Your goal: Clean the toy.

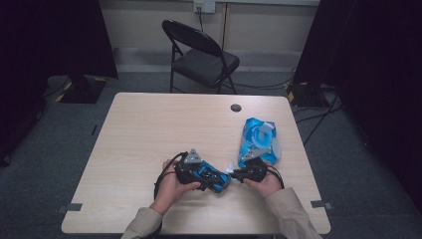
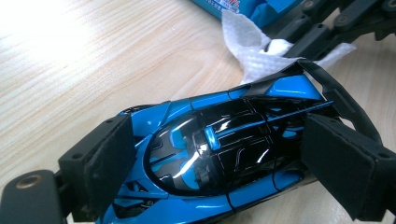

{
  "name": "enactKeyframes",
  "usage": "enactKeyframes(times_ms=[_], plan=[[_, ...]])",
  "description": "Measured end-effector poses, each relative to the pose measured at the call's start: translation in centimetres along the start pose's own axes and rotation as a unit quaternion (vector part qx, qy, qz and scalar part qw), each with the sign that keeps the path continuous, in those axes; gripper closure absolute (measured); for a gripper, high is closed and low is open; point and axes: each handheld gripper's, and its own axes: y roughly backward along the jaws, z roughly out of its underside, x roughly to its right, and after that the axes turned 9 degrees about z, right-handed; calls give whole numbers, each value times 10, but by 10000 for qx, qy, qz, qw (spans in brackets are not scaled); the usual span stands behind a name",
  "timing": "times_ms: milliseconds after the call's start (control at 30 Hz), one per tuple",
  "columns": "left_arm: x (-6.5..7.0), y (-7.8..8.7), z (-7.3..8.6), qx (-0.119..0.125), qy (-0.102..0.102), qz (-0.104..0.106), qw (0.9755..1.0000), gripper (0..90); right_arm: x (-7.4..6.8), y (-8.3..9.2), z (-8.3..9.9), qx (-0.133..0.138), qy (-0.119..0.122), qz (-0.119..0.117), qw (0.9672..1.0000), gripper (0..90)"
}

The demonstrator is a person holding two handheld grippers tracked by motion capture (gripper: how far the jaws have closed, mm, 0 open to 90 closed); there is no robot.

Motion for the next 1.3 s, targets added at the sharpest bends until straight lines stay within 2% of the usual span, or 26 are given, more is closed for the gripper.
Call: enactKeyframes(times_ms=[167,333,400,500,800,900,1100,1300], plan=[[0,0,0,10,3,-7,10000,100,1,9,0,-43,5,27,10000,820],[0,0,0,13,3,-7,10000,100,5,21,-9,105,3,60,9999,819],[0,0,1,14,3,-7,10000,100,6,25,-17,277,-10,90,9996,817],[0,0,0,3,14,-9,10000,100,6,25,-29,395,-11,118,9991,815],[0,0,0,2,3,-3,10000,101,-3,1,-69,573,174,280,9978,813],[0,0,1,32,5,-9,10000,101,-6,-8,-77,695,105,294,9971,811],[0,0,1,52,5,-9,10000,101,-12,-21,-89,648,248,395,9968,811],[0,0,1,62,9,-9,10000,100,-12,-29,-94,652,227,446,9966,809]])
